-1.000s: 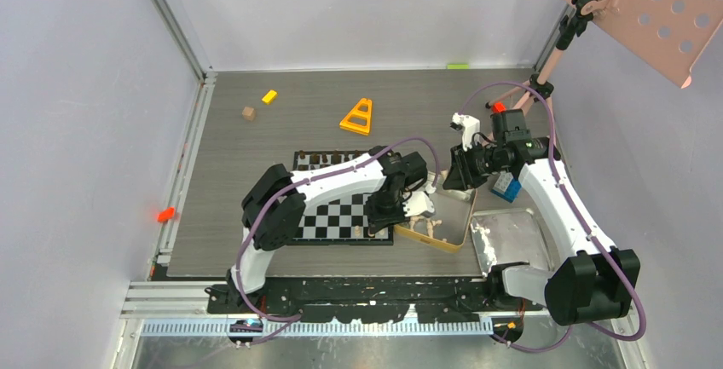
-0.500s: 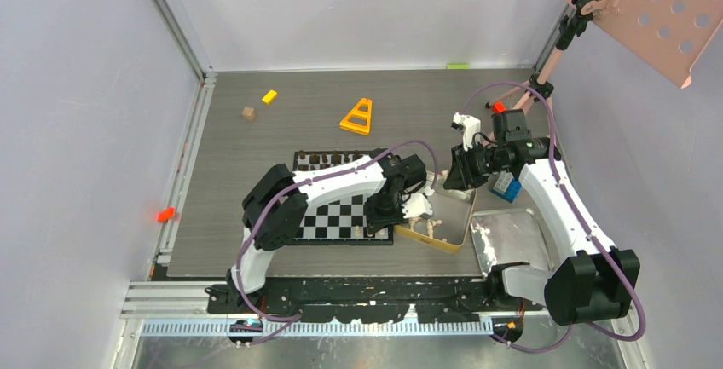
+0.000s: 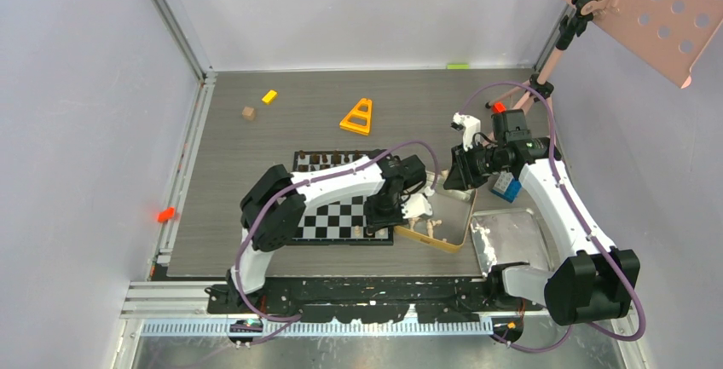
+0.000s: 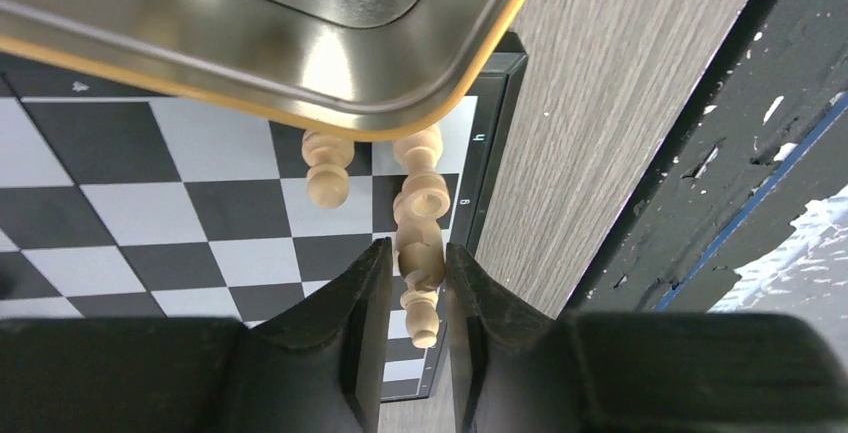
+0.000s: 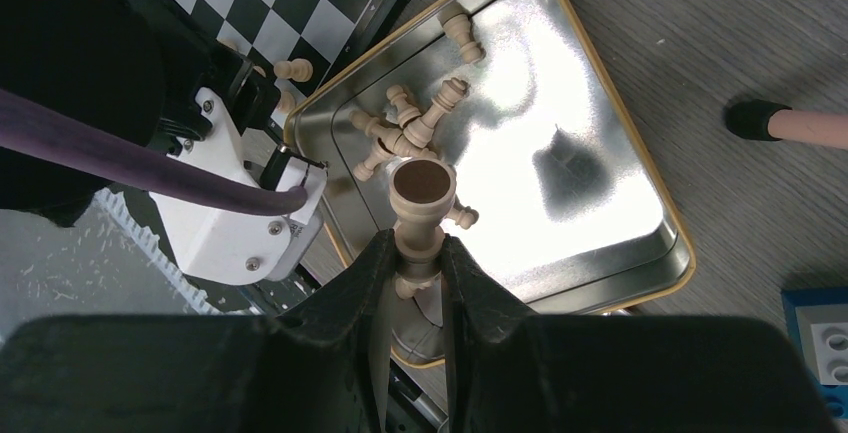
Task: Set up the chess pieces on the board
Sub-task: Place the chess piece on the chessboard.
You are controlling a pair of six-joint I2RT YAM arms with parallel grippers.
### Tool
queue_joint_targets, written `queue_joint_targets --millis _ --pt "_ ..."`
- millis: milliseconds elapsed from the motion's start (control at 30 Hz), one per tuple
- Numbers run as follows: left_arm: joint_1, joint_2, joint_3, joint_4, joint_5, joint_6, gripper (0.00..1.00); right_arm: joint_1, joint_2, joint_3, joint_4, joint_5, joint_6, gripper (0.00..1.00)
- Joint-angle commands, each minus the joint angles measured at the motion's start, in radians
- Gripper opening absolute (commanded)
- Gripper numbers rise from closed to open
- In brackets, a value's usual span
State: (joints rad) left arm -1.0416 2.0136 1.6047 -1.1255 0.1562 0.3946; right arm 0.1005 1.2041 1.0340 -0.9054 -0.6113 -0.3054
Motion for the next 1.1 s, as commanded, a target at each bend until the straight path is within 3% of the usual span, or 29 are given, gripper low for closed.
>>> queue_joint_targets --millis 0,200,367,500,600,700,833,1067 --pt "0.000 -0.093 -0.008 0.037 -0.041 0.007 0.31 -0.006 -0.025 -0.001 0.013 -0.008 -0.013 0.01" --pt "0.011 -0.191 -0.009 0.063 -0.056 0.010 0.45 -0.005 -0.014 0.004 -0.001 -0.032 -0.028 0.01" --pt "0.068 -0.295 -0.023 0.106 0.009 -0.008 0.60 0.002 0.014 0.023 -0.030 -0.094 -0.063 0.01" --pt "0.197 -0.382 -0.054 0.212 0.167 -0.082 0.70 0.050 0.042 0.063 -0.067 -0.119 -0.108 0.01" --pt "0.328 -0.429 -0.092 0.326 0.402 -0.172 0.81 0.123 0.062 0.091 -0.057 -0.128 -0.111 0.01" --pt "0.418 -0.444 -0.116 0.443 0.566 -0.260 0.81 0.203 0.091 0.108 -0.002 -0.148 -0.075 0.01" --pt "0.450 -0.405 -0.104 0.523 0.703 -0.415 0.80 0.270 0.115 0.137 0.054 -0.166 -0.047 0.01" --pt "0.452 -0.297 -0.021 0.506 0.854 -0.516 0.75 0.323 0.157 0.205 0.130 -0.141 0.005 0.01"
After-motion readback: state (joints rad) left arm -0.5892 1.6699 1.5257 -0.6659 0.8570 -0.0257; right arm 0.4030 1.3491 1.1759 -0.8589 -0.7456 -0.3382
